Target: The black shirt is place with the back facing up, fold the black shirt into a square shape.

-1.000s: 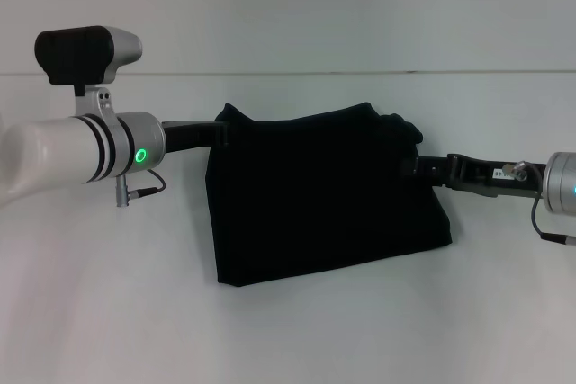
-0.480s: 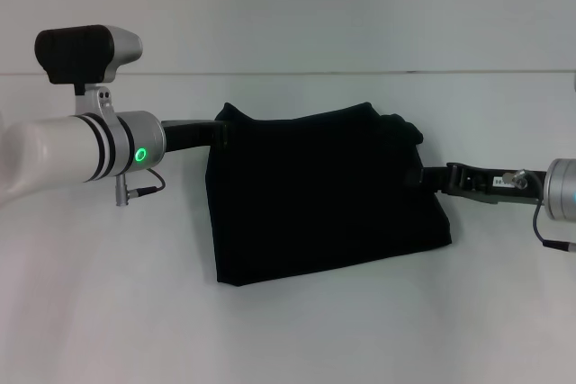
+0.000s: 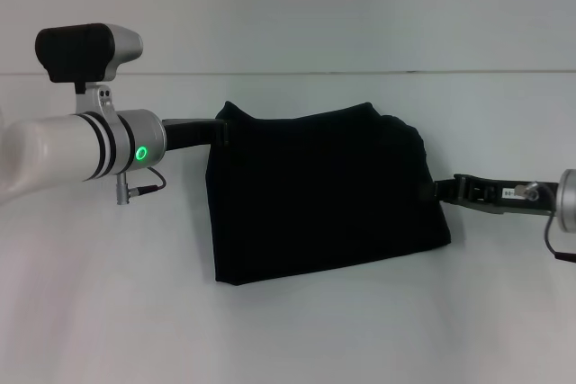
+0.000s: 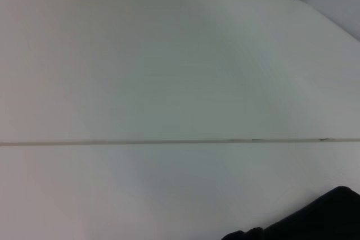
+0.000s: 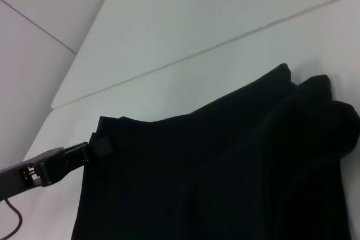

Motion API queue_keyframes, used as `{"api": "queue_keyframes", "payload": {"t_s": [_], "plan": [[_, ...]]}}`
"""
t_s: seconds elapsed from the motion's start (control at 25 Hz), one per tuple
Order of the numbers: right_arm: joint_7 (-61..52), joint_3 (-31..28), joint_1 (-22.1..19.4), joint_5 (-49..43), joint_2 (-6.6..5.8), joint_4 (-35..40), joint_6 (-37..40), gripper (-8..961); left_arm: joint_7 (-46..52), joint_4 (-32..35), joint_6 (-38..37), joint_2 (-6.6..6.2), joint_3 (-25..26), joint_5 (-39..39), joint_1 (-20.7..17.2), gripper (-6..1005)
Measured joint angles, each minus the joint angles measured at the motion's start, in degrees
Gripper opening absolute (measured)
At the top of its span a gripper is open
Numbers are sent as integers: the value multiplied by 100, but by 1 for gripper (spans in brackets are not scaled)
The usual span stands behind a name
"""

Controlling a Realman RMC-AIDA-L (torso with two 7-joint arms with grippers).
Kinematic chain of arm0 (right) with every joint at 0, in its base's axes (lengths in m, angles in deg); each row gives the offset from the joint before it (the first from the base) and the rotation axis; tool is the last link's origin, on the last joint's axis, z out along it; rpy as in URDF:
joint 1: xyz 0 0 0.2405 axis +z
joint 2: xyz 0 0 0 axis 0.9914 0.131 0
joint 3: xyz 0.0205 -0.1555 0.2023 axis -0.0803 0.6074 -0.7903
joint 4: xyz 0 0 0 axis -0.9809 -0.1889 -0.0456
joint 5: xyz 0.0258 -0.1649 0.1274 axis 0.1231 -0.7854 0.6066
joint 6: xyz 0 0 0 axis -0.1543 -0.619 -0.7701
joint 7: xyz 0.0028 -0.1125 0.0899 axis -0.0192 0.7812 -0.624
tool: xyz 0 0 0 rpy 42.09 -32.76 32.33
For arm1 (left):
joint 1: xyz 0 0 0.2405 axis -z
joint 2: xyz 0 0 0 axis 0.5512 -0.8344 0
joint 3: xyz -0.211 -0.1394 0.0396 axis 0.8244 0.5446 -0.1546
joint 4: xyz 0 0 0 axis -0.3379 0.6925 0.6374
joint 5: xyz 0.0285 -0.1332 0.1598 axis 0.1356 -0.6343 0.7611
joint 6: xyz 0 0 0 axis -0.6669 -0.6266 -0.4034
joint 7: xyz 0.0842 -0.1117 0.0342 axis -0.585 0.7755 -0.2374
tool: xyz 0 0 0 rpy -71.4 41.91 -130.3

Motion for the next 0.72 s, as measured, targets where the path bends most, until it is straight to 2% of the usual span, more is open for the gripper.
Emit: {"api": "queue_keyframes", "payload": {"t_s": [0.12, 0.52, 0.72], "plan": [[-62, -5, -61, 2, -36, 7, 30, 43, 0, -4, -2, 0, 0, 0, 5, 52], [-144, -42, -114, 42, -58, 24, -2, 54, 0, -36, -19, -22, 0, 43, 30, 52], [-119, -288, -319, 53, -52, 370, 87, 59, 0, -36, -19, -31, 1, 45, 35, 52]]}}
